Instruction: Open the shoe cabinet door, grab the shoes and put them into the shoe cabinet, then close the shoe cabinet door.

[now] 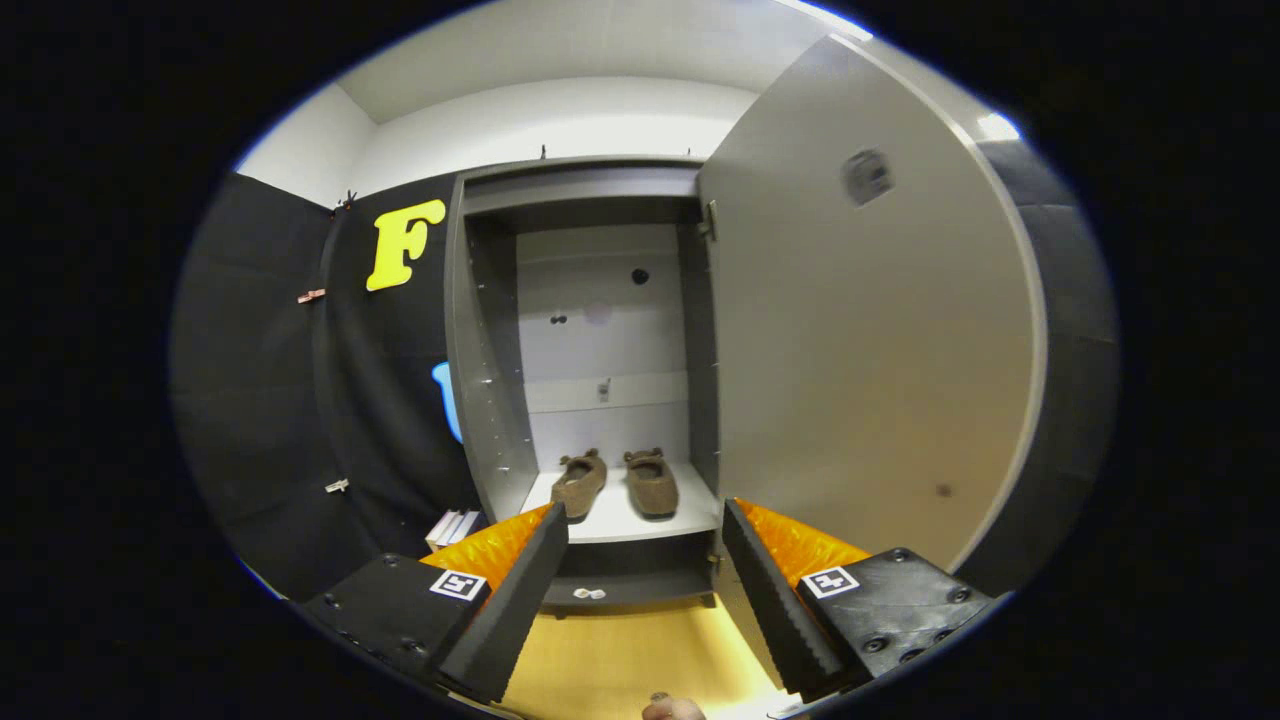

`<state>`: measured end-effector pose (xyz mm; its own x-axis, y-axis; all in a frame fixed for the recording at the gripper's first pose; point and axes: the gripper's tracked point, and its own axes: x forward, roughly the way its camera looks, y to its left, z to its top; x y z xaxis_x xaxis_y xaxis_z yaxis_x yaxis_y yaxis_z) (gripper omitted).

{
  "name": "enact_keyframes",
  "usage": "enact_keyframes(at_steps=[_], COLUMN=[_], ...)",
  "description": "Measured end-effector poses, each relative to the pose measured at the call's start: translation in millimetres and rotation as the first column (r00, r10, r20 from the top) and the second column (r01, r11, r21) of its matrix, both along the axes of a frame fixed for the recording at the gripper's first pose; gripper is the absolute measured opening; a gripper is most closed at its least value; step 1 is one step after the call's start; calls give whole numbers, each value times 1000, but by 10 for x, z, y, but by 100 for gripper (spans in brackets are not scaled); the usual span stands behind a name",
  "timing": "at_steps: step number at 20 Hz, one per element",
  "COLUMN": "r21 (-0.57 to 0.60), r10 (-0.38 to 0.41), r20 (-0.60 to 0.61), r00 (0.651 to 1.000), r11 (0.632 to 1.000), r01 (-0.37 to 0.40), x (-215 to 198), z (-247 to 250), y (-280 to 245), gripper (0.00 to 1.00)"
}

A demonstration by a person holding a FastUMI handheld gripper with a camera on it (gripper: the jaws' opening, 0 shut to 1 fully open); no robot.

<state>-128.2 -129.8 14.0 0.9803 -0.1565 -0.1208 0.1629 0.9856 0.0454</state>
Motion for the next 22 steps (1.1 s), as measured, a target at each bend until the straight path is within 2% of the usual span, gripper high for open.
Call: enact_keyframes(at_steps=[6, 12, 17, 22], r21=[-64, -58, -24, 2], r10=[-131, -192, -124, -23], r20=[80, 55, 2, -42], r00=[988, 980, 992, 999], r11=[989, 979, 992, 1000], r01=[137, 195, 124, 23], x=[-857, -1097, -746, -427], z=[249, 152, -92, -245], y=[-800, -1686, -2060, -2071], gripper=[98, 98, 98, 98])
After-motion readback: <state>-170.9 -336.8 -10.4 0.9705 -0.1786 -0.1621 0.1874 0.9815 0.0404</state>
